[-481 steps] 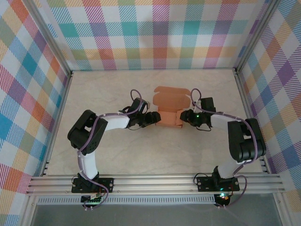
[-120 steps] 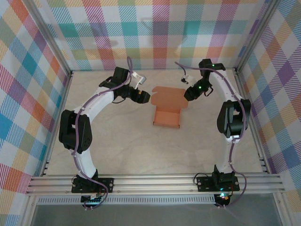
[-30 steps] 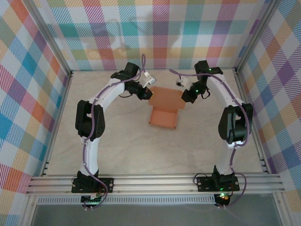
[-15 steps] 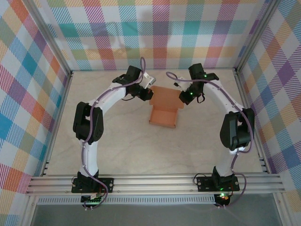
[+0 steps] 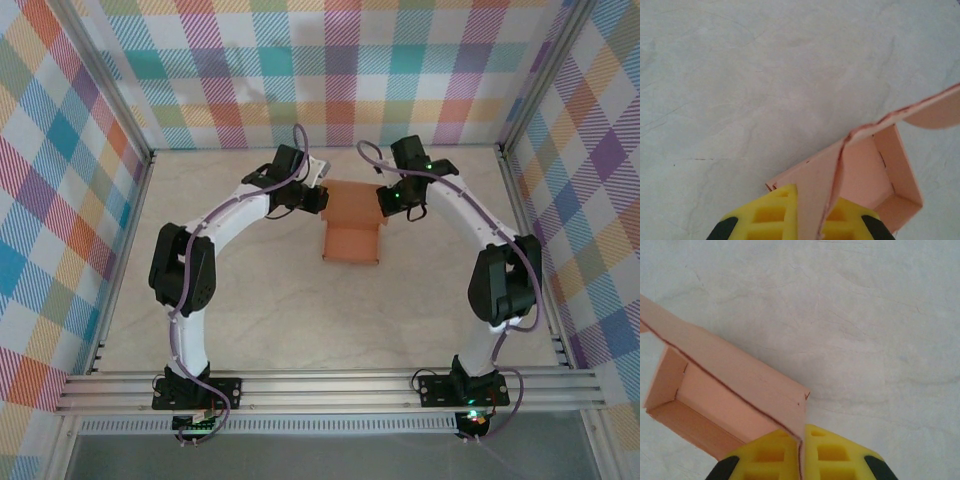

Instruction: Fold the paper box

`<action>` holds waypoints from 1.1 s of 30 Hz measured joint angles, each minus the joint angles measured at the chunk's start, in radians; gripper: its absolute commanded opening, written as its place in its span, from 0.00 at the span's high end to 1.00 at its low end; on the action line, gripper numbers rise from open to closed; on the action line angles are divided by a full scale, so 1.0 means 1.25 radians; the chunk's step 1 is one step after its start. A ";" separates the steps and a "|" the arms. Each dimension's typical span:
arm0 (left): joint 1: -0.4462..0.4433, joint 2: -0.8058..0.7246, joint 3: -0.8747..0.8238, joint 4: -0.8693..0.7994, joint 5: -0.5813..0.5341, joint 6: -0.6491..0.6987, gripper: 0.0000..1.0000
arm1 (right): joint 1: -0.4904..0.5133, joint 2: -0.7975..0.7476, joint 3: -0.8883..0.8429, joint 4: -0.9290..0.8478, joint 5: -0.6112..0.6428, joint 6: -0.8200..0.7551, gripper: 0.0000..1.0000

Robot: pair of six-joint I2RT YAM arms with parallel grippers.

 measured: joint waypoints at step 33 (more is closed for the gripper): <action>-0.094 -0.070 -0.153 0.187 -0.248 -0.194 1.00 | 0.117 -0.111 -0.267 0.316 0.273 0.451 1.00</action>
